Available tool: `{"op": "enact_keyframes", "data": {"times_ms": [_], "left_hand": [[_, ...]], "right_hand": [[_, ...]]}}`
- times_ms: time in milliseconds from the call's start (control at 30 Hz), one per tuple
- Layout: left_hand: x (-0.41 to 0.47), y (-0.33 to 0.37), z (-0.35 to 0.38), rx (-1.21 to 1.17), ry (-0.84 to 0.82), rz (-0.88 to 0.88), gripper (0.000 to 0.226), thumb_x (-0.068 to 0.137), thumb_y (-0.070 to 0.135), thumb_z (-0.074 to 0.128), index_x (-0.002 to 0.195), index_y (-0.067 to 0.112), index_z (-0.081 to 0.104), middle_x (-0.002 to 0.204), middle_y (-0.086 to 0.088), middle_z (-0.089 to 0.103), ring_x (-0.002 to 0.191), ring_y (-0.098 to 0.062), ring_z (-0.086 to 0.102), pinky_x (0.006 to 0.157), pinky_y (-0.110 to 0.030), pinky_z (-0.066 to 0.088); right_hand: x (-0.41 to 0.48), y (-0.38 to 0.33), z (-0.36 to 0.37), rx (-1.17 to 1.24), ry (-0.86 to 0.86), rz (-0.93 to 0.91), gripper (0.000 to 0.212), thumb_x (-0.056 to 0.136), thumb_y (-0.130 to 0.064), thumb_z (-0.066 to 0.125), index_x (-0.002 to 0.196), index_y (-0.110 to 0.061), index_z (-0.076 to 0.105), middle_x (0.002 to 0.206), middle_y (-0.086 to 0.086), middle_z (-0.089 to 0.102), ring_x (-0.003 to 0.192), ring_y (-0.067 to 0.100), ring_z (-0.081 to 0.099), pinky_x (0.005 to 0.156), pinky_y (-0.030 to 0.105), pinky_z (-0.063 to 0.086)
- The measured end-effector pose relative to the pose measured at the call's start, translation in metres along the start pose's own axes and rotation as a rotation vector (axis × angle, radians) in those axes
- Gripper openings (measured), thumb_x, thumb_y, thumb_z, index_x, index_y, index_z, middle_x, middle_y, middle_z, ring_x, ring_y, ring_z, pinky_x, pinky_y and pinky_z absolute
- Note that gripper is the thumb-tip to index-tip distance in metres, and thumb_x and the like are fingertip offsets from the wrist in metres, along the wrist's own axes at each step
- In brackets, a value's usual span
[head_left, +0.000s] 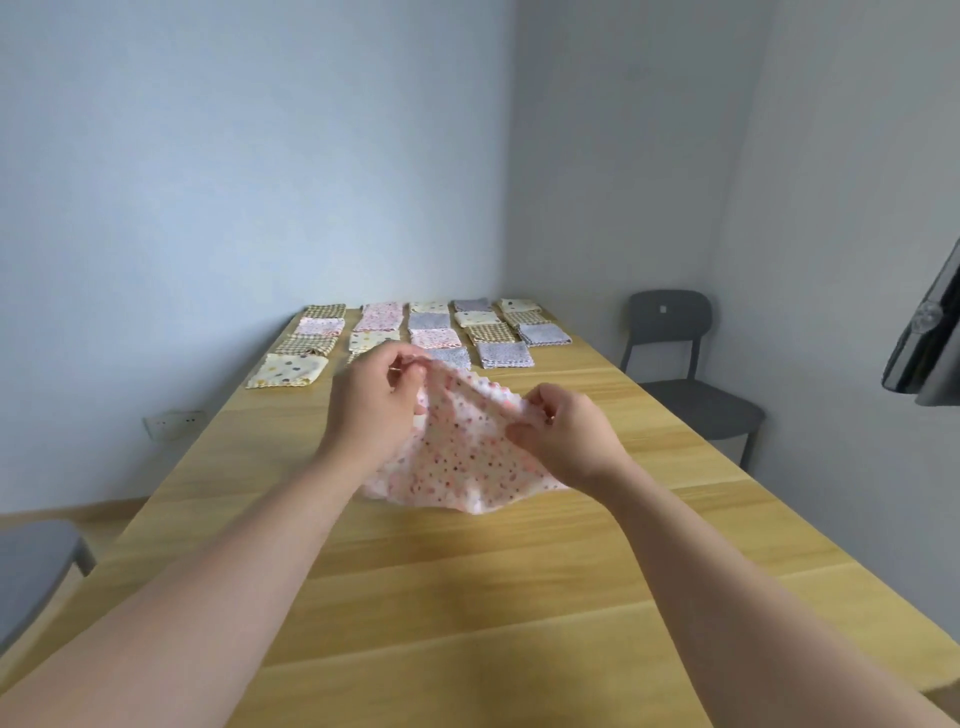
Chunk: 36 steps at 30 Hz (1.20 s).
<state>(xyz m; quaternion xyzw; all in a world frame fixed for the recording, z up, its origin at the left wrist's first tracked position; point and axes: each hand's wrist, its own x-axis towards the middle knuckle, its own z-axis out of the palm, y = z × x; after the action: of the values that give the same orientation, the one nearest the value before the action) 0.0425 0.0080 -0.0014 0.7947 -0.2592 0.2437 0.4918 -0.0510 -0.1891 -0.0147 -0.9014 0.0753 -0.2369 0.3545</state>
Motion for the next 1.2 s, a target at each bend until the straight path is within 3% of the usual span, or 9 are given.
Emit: {"op": "enact_keyframes", "data": {"times_ms": [233,467,567,667,800,900,967,1067,1200], "left_hand": [[0.009,0.004,-0.033,-0.170,-0.040,-0.135,0.027,0.100,0.025,0.060,0.077,0.011,0.061,0.055,0.004,0.062,0.049,-0.021,0.065,0.064,-0.049,0.060],[0.015,-0.004,-0.059,-0.359,-0.051,-0.289,0.030,0.099,0.020,0.062,0.096,-0.010,0.064,0.080,-0.020,0.063,0.047,-0.018,0.058,0.043,-0.028,0.051],[0.016,-0.016,-0.057,-0.392,-0.117,-0.408,0.025,0.100,0.015,0.062,0.084,-0.003,0.059,0.084,-0.017,0.065,0.063,-0.024,0.072,0.060,-0.034,0.062],[0.020,-0.024,-0.058,-0.397,-0.138,-0.385,0.030,0.100,0.013,0.061,0.075,-0.002,0.053,0.079,-0.005,0.061,0.095,-0.029,0.074,0.081,-0.035,0.061],[0.026,-0.023,-0.065,-0.461,-0.089,-0.268,0.037,0.098,0.016,0.065,0.101,-0.020,0.059,0.094,-0.006,0.071,0.086,-0.012,0.075,0.092,-0.034,0.059],[0.011,-0.033,-0.073,-0.416,-0.114,-0.208,0.047,0.082,0.043,0.075,0.093,-0.002,0.070,0.093,-0.020,0.071,0.093,-0.026,0.069,0.103,-0.055,0.050],[-0.017,-0.046,-0.074,-0.292,-0.191,-0.167,0.028,0.083,0.043,0.074,0.089,0.016,0.077,0.096,-0.015,0.075,0.094,-0.022,0.067,0.101,-0.050,0.049],[-0.064,-0.063,-0.073,0.004,-0.375,-0.096,0.012,0.089,0.036,0.070,0.094,0.029,0.080,0.105,0.016,0.076,0.107,0.001,0.067,0.101,-0.032,0.051],[-0.113,-0.080,-0.076,0.280,-0.578,-0.026,0.014,0.095,0.035,0.067,0.105,0.035,0.078,0.109,0.033,0.069,0.110,0.006,0.063,0.096,-0.022,0.049]], "right_hand": [[-0.008,-0.019,-0.049,0.230,-0.165,0.091,0.028,0.080,-0.034,0.085,0.075,-0.014,0.067,0.064,-0.007,0.060,0.056,0.008,0.054,0.050,0.018,0.041],[0.001,-0.028,-0.078,0.474,-0.444,0.240,0.025,0.069,-0.023,0.092,0.078,-0.017,0.070,0.082,0.004,0.067,0.072,0.016,0.056,0.060,0.028,0.033],[0.006,-0.029,-0.071,0.292,-0.363,0.322,0.012,0.085,-0.020,0.081,0.084,-0.012,0.072,0.081,0.003,0.070,0.066,0.012,0.060,0.050,0.025,0.040],[0.011,-0.031,-0.055,0.406,-0.183,0.333,0.011,0.091,-0.011,0.074,0.096,-0.002,0.071,0.102,0.015,0.072,0.090,0.026,0.072,0.069,0.038,0.063],[0.013,-0.030,-0.046,0.484,0.113,0.156,0.014,0.087,-0.002,0.075,0.090,-0.015,0.070,0.102,0.017,0.073,0.094,0.032,0.073,0.085,0.045,0.061],[0.000,-0.022,-0.040,0.305,0.225,0.016,0.008,0.087,-0.015,0.076,0.090,-0.021,0.071,0.075,-0.005,0.069,0.061,0.007,0.062,0.057,0.024,0.050],[-0.017,-0.012,-0.029,0.251,0.166,-0.015,0.006,0.086,-0.016,0.075,0.086,-0.021,0.072,0.063,-0.009,0.059,0.048,0.002,0.044,0.047,0.017,0.035],[-0.047,0.017,-0.011,0.169,0.005,0.008,0.014,0.086,-0.012,0.071,0.082,-0.025,0.075,0.059,-0.007,0.058,0.049,0.006,0.041,0.048,0.018,0.033],[-0.085,0.046,-0.001,0.030,-0.226,0.038,0.018,0.086,-0.013,0.070,0.083,-0.030,0.077,0.067,-0.016,0.067,0.062,0.000,0.057,0.060,0.013,0.040]]}}
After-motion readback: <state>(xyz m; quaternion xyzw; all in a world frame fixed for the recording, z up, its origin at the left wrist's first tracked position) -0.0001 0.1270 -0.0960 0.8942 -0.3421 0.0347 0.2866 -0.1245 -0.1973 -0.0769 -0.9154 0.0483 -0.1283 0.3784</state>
